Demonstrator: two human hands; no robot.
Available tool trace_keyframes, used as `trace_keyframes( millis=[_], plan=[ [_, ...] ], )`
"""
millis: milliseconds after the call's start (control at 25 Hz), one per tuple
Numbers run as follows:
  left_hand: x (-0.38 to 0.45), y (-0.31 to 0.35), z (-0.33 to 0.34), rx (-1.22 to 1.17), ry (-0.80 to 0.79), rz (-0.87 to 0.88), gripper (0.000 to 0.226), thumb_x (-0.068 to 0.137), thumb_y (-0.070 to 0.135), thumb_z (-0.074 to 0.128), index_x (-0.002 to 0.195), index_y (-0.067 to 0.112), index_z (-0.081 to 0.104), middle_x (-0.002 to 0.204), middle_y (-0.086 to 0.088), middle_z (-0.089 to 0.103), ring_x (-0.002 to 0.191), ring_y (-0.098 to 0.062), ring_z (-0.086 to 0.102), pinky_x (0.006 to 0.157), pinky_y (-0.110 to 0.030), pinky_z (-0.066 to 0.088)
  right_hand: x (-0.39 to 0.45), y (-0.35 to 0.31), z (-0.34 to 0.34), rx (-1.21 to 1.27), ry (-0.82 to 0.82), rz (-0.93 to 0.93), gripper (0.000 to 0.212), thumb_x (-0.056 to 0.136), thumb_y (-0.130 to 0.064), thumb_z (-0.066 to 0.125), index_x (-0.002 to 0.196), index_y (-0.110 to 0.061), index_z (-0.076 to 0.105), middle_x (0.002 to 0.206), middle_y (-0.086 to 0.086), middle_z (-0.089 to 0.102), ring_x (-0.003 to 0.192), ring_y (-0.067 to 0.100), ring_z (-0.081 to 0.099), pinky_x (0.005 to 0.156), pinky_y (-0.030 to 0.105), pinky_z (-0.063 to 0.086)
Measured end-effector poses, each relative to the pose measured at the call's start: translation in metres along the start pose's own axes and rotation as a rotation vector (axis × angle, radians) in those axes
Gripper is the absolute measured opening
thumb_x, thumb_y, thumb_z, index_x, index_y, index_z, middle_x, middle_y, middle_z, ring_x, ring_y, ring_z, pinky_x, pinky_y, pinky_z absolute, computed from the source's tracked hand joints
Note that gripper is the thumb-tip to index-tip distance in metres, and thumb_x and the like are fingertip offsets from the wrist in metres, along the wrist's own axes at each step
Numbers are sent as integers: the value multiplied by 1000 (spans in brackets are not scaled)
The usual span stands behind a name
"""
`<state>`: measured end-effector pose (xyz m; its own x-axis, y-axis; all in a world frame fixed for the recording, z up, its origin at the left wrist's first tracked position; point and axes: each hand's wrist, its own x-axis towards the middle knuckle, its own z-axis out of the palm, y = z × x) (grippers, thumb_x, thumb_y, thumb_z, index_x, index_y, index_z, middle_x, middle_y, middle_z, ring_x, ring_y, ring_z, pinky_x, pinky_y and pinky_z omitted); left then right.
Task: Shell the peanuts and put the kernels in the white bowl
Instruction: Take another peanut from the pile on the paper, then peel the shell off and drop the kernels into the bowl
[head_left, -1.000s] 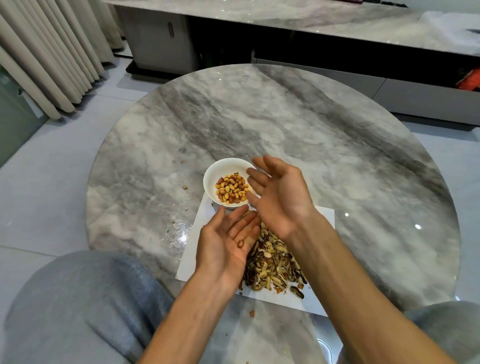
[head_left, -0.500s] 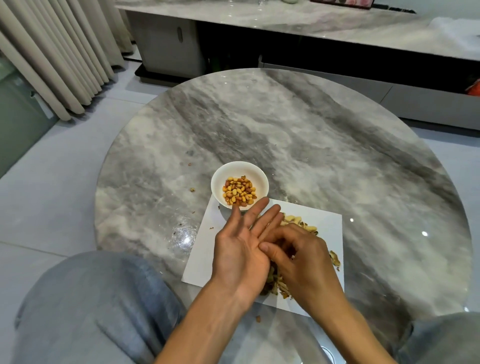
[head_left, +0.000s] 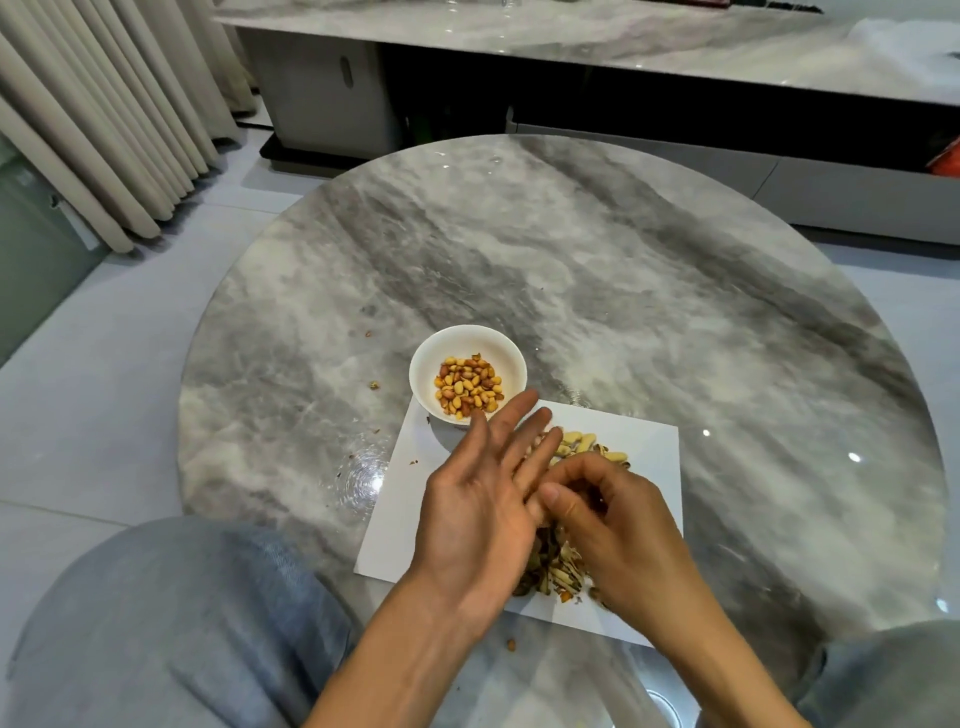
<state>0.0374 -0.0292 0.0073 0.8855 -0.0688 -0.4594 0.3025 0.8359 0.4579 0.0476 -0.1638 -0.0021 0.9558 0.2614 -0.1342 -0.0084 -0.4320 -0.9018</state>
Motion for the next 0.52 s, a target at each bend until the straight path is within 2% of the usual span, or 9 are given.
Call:
trace_keyframes(
  millis=[120,200,280,360,440,520],
  plan=[
    [-3,-2,-4,660,58,227,22,97,16,60,112,25,74,105,0,76,104,-17,70,92,-28,54,5,-2,-10,396,18,183,21,98,-15,59,82,-8,70,72,7,67,62,19,59,59,27,50],
    [-3,-8,-9,946,49,325,27,90,8,70,107,28,76,90,4,76,90,-14,72,84,-26,57,6,-4,-15,464,-8,206,22,97,-18,58,82,-6,69,72,13,65,61,22,58,58,29,51],
    [-3,-9,-10,1022,22,403,30,85,6,76,107,25,77,88,7,76,84,-9,72,80,-25,58,7,-6,-14,446,-32,199,22,93,-26,61,80,-9,68,69,13,62,59,24,56,59,33,49],
    [-1,-8,-12,1055,0,505,28,83,6,78,105,23,78,92,10,76,87,-5,72,79,-25,58,7,-6,-14,446,-42,192,23,88,-33,61,75,-15,67,67,9,61,58,24,56,59,34,49],
    [-2,-8,-15,1098,-14,616,27,83,8,78,105,23,78,93,10,76,88,-6,72,78,-26,59,7,-8,-14,446,-45,175,23,87,-35,60,73,-18,67,66,8,59,57,24,56,59,35,49],
    [-2,-8,-17,1210,-34,734,25,85,13,76,108,23,77,92,9,75,86,-6,71,76,-26,58,6,-7,-12,439,-34,162,24,91,-31,60,75,-14,66,66,10,59,57,24,56,61,37,48]
  ],
)
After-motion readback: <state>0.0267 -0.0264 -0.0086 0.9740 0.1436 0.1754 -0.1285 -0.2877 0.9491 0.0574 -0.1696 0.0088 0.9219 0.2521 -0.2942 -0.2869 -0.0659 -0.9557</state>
